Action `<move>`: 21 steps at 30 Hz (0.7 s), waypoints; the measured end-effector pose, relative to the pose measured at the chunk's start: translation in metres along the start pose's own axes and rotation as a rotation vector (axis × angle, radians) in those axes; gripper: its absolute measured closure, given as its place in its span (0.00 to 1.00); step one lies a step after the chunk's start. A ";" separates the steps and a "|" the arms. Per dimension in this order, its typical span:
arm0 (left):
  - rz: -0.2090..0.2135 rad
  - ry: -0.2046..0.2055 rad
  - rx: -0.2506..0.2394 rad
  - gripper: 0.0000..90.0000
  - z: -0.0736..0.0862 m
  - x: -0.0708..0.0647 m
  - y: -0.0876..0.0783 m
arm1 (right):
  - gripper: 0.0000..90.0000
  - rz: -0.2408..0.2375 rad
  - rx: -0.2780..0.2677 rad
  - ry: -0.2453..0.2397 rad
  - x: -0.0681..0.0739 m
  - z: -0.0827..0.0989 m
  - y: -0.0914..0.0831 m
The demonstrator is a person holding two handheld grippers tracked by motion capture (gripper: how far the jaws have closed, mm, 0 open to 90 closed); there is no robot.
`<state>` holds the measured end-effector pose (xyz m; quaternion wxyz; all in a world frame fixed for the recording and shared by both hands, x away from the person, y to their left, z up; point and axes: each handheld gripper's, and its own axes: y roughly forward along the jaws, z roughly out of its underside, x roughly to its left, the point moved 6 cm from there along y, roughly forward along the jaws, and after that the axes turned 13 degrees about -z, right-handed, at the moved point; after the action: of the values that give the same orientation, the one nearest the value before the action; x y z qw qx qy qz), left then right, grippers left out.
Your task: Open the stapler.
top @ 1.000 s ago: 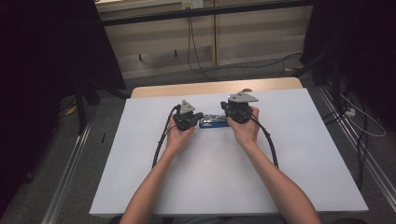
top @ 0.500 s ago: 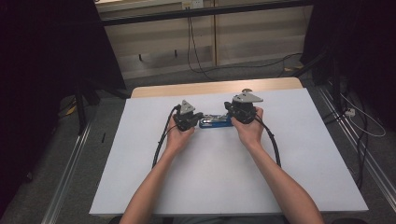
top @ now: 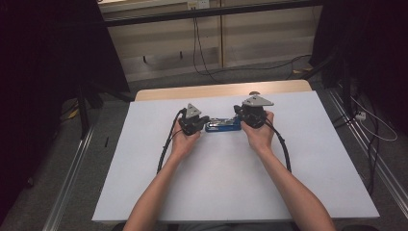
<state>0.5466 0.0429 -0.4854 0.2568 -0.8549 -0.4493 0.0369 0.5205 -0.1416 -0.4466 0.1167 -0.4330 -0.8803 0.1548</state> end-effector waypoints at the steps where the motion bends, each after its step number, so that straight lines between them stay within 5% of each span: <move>1: 0.000 -0.001 0.000 1.00 0.000 0.000 0.000 | 1.00 0.002 0.000 0.009 -0.002 0.001 -0.001; 21: 0.002 -0.006 -0.003 1.00 0.000 0.000 0.000 | 1.00 0.046 0.000 0.055 -0.023 0.013 -0.013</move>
<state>0.5465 0.0430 -0.4856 0.2541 -0.8556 -0.4493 0.0389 0.5207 -0.1698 -0.4557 0.1370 -0.4571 -0.8667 0.1455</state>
